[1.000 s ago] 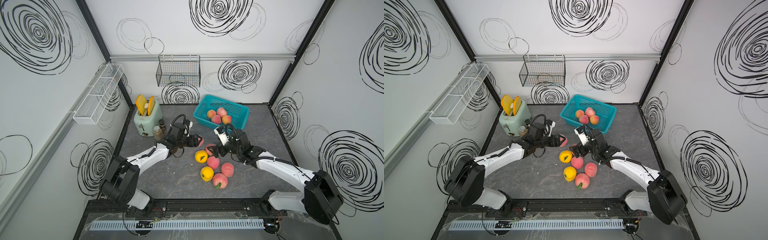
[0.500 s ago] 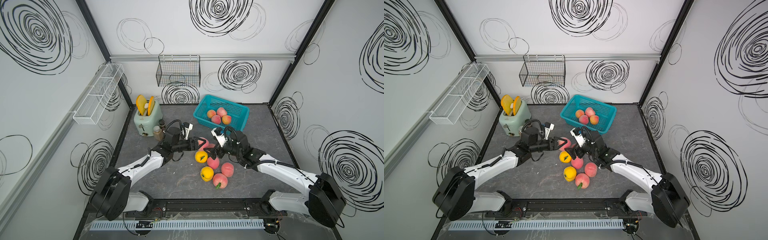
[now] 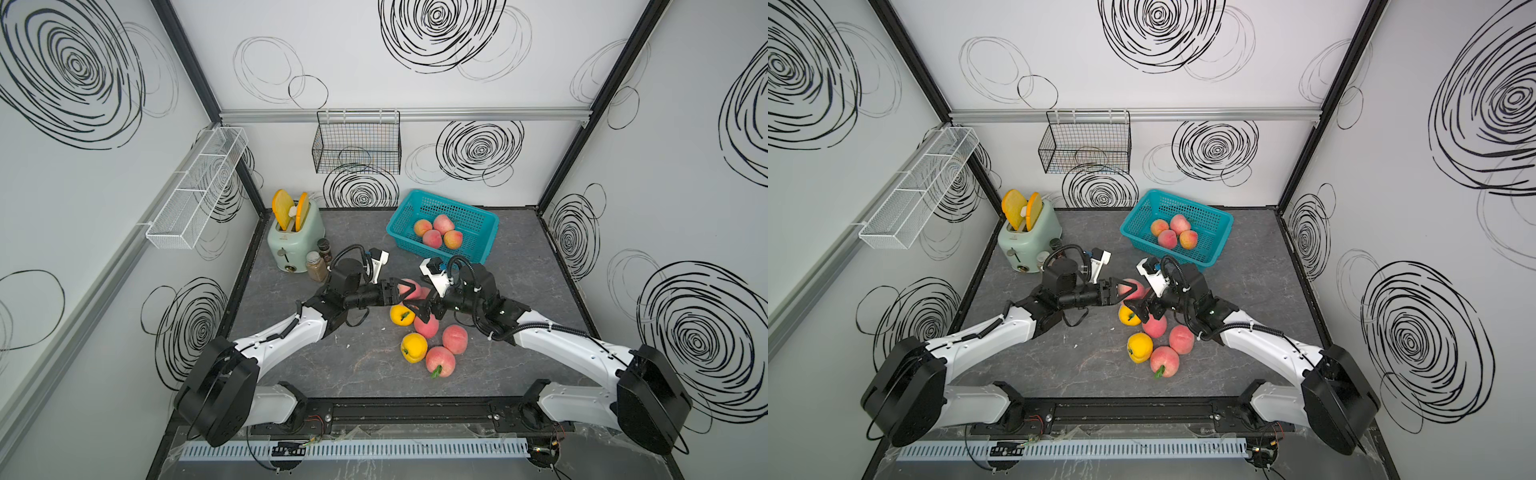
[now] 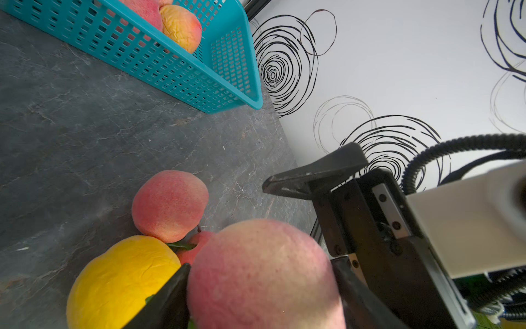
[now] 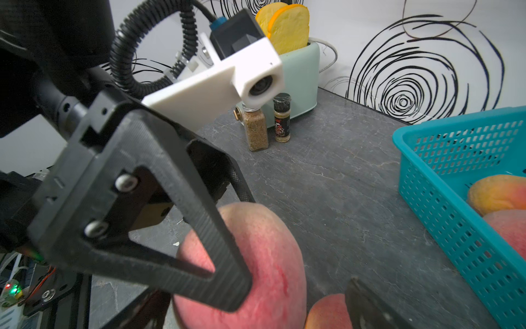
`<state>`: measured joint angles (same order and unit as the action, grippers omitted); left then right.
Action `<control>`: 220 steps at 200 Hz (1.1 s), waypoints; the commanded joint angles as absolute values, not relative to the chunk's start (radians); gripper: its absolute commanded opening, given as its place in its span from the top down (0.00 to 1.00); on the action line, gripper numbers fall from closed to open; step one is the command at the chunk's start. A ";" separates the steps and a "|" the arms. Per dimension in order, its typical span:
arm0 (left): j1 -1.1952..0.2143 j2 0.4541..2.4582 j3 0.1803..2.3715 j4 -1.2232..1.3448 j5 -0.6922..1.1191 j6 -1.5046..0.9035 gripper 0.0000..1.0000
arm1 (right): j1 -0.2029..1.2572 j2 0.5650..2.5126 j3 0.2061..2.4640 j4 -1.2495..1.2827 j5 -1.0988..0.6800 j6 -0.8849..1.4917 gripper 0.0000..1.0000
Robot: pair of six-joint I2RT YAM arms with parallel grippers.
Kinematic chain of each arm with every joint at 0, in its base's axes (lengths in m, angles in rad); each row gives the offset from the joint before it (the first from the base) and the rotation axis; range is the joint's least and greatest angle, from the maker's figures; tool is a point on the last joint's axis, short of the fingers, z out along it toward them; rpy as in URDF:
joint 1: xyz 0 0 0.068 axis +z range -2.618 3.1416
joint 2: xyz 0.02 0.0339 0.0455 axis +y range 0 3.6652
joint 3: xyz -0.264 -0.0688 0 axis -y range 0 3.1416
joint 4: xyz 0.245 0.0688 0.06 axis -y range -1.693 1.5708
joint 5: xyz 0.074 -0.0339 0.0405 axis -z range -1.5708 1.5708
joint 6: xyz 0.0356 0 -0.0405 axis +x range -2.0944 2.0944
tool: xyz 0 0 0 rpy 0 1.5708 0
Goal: Put the peaches into the basket
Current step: Place the peach in the basket.
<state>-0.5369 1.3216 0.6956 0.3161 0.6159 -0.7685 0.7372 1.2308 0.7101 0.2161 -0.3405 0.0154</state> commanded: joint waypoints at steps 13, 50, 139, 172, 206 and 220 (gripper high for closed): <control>-0.547 1.296 0.698 0.375 0.643 -0.786 0.33 | 0.746 1.225 0.698 0.278 -0.375 0.015 0.01; -0.552 1.290 0.699 0.379 0.643 -0.791 0.33 | 0.749 1.245 0.706 0.281 -0.383 0.015 0.00; -0.558 1.292 0.710 0.383 0.641 -0.795 0.33 | 0.751 1.269 0.709 0.294 -0.415 0.011 0.01; -0.558 1.288 0.715 0.367 0.634 -0.784 0.33 | 0.755 1.280 0.712 0.295 -0.422 0.003 0.04; -0.559 1.286 0.716 0.368 0.634 -0.785 0.33 | 0.759 1.290 0.719 0.289 -0.425 -0.002 0.09; -0.560 1.285 0.719 0.368 0.635 -0.785 0.33 | 0.758 1.293 0.719 0.288 -0.425 -0.006 0.11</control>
